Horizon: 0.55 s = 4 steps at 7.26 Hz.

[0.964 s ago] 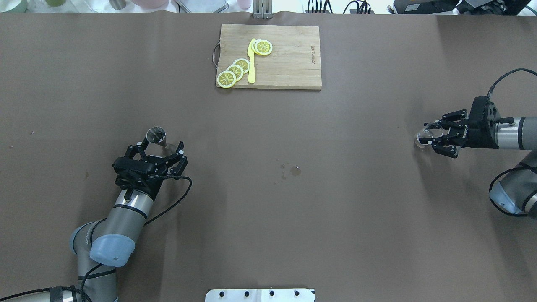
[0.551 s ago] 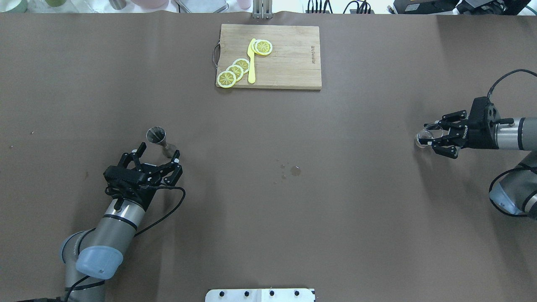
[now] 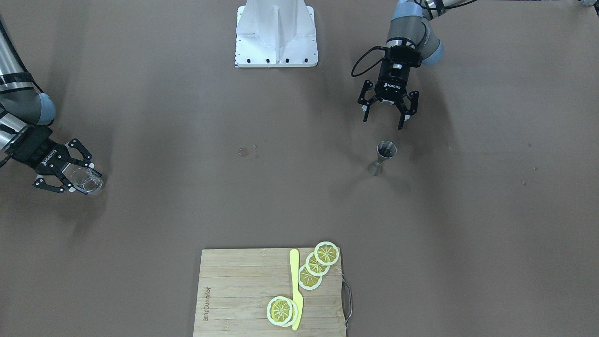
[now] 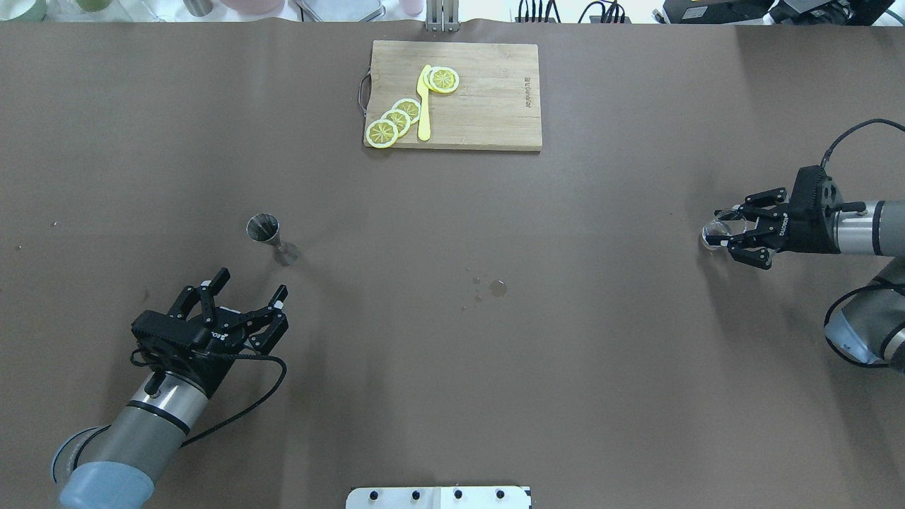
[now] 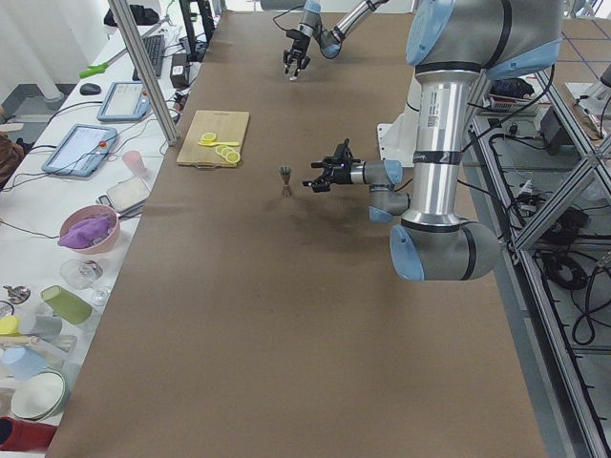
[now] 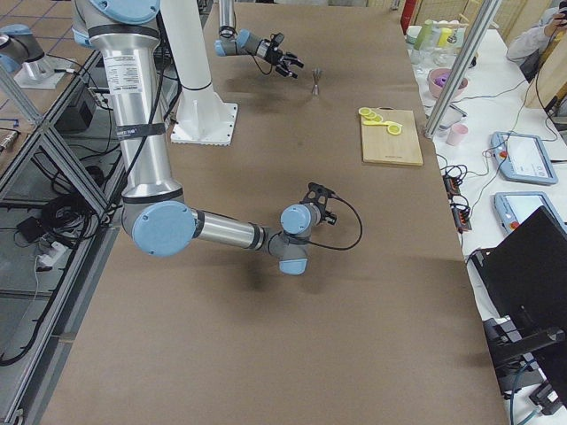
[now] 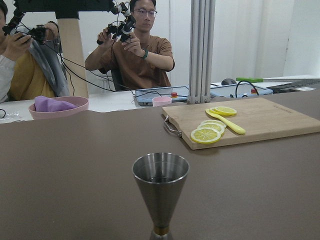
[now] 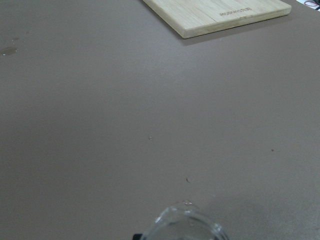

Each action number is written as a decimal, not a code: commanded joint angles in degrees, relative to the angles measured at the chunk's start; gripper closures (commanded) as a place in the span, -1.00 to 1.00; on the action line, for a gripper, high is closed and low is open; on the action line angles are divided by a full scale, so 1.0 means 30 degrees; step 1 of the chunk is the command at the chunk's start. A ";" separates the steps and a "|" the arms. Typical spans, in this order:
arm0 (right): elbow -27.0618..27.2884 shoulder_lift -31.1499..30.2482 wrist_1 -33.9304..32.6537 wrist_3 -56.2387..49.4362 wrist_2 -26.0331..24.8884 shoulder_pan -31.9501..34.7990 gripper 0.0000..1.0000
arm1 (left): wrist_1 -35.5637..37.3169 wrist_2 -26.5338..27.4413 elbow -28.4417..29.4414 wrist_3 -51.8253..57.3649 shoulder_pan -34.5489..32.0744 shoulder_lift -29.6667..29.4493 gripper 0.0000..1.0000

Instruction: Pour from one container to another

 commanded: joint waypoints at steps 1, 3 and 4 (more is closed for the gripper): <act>-0.0001 0.0008 0.0014 -0.0025 -0.0050 -0.0018 -0.99 | 0.0077 -0.1061 -0.1923 0.2206 -0.0036 0.0676 -0.96; 0.0027 0.0008 0.0014 -0.0054 -0.0050 -0.0018 -1.00 | 0.1009 -0.3493 -0.3391 0.2307 -0.0649 0.0855 -0.96; 0.0028 0.0008 0.0014 -0.0054 -0.0050 -0.0018 -1.00 | 0.2001 -0.5532 -0.4326 0.2308 -0.1668 0.1291 -0.96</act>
